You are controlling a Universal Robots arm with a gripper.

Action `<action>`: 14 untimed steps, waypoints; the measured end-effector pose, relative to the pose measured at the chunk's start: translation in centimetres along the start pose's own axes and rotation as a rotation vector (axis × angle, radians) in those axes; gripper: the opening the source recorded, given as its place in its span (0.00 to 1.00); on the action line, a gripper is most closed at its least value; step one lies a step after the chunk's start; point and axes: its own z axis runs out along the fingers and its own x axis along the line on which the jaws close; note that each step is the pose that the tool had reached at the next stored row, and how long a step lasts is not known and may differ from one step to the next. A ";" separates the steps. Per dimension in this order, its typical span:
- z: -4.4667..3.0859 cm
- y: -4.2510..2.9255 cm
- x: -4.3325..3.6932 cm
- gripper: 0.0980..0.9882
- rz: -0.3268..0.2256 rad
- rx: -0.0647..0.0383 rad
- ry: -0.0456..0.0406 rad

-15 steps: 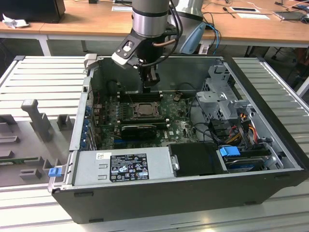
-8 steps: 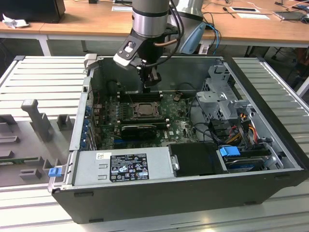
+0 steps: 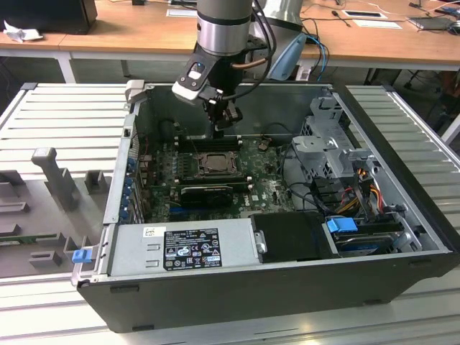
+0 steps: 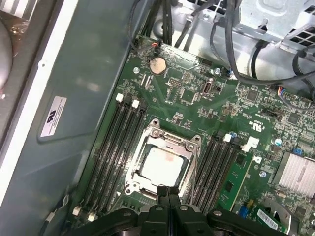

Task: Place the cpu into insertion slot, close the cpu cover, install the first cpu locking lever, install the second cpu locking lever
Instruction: 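Install the first cpu locking lever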

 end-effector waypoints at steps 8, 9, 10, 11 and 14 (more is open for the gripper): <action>0.00 0.00 0.00 0.01 -0.074 0.002 0.0005; 0.00 0.00 0.00 0.01 -0.089 0.002 0.0006; 0.00 0.00 0.00 0.01 -0.098 0.003 0.0006; 0.00 0.00 0.00 0.01 -0.104 0.003 0.0007; 0.00 0.00 0.00 0.01 -0.125 0.003 0.0008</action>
